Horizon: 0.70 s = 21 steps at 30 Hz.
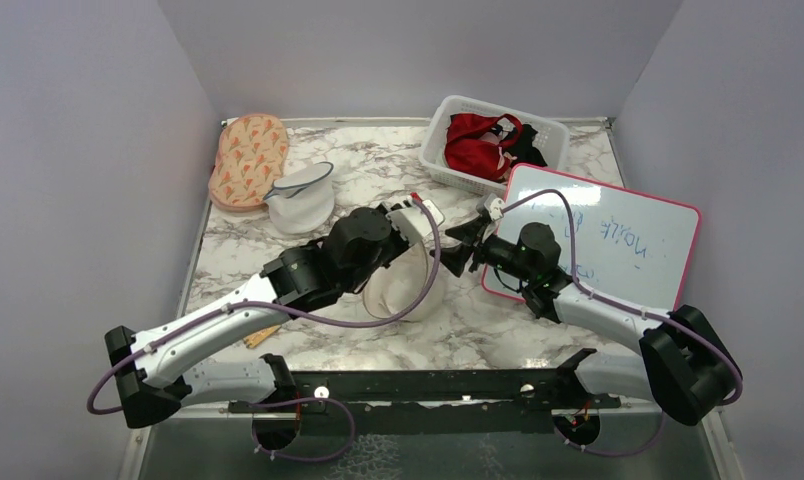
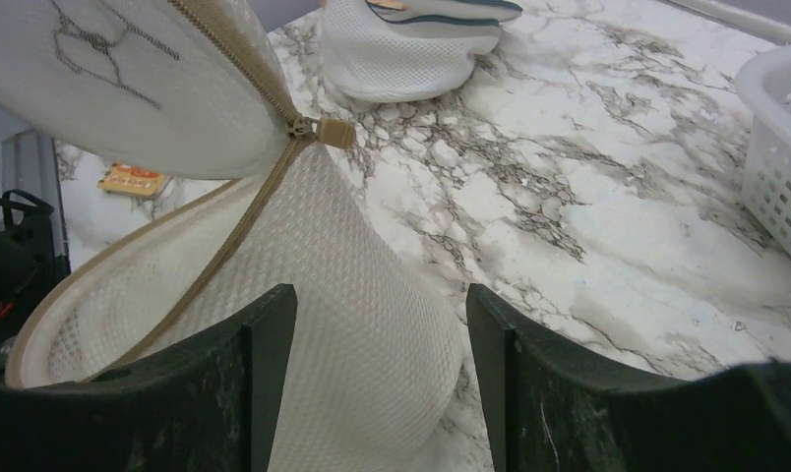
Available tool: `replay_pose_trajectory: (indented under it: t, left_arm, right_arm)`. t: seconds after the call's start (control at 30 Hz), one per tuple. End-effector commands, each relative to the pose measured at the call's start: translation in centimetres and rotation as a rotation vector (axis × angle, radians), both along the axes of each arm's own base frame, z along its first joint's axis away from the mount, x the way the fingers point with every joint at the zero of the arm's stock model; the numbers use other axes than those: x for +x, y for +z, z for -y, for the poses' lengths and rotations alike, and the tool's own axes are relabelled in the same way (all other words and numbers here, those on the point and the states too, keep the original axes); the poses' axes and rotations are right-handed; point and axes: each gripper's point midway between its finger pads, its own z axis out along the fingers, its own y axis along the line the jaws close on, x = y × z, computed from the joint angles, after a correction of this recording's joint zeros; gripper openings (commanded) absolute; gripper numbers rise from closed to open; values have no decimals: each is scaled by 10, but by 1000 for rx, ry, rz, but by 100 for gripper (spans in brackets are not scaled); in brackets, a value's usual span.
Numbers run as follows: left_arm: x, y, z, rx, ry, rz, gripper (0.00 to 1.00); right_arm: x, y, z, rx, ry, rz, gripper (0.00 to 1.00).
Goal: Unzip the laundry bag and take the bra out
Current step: Open the laundry bag at the center of the board.
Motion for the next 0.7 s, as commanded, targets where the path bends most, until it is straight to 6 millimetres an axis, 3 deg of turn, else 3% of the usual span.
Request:
replay_pose_trajectory:
  t: [0.0,0.1,0.3,0.47,0.67]
  left_arm:
    - [6,-2,-16,-7,166,-127,0]
    - [12,-17,-17,2,214,-221,0]
    - [46,-44,-53,-134,283,-470,0]
    - [57,-67,-72,-259,267,-653,0]
    - [76,-101,-111,-245,398,-700,0]
  right_arm:
    - [6,-3,4,-10,-35,-2,64]
    - [6,-5,3,-15,-31,-13,66]
    - [7,-6,4,-21,-38,-17,67]
    - [6,-8,1,-28,-19,-20,67]
    - [5,-12,-3,-35,8,-32,68]
